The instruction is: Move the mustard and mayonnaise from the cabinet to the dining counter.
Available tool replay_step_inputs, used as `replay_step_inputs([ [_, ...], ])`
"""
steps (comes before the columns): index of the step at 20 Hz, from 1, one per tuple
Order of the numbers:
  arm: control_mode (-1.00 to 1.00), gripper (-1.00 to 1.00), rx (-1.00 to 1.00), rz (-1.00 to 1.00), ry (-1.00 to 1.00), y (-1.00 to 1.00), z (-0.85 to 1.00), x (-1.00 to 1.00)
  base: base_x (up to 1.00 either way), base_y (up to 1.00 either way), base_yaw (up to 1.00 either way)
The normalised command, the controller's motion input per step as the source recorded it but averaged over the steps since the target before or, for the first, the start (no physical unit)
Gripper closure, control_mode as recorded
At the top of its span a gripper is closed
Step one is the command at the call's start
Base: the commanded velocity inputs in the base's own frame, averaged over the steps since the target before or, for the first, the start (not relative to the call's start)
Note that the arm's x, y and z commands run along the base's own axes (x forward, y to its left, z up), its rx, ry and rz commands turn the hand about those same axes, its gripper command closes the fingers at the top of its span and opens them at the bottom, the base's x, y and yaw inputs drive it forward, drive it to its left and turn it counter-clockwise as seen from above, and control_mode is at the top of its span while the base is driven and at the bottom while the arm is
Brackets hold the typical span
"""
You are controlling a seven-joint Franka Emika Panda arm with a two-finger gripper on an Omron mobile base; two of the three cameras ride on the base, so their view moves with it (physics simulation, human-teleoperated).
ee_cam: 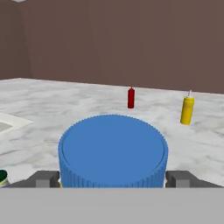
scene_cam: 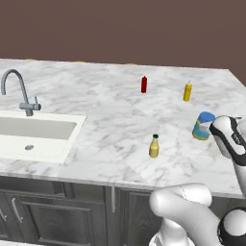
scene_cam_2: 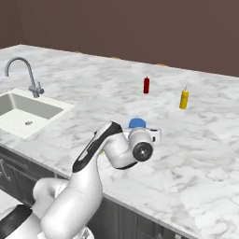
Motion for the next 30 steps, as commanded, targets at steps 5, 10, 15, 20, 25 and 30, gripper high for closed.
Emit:
replay_step_inputs([
  [5, -1.00, 1.00, 0.00, 0.19, 0.05, -0.52, -0.25, 0.29, 0.00, 0.00, 0.00],
  [10, -1.00, 1.00, -0.02, 0.21, 0.03, -0.33, -0.35, 0.15, 0.00, 0.00, 0.00],
  [15, -1.00, 1.00, -0.07, 0.16, 0.00, -0.01, -0.51, 0.06, 0.00, 0.00, 0.00],
  [20, -1.00, 1.00, -0.04, 0.09, 0.00, 0.00, -0.43, 0.08, 0.00, 0.00, 0.00],
  [25, -1.00, 1.00, -0.04, 0.04, 0.00, 0.00, -0.38, 0.25, 0.00, 0.00, 0.00],
  [30, -1.00, 1.00, -0.04, 0.03, 0.00, 0.00, -0.36, 0.33, 0.00, 0.00, 0.00],
])
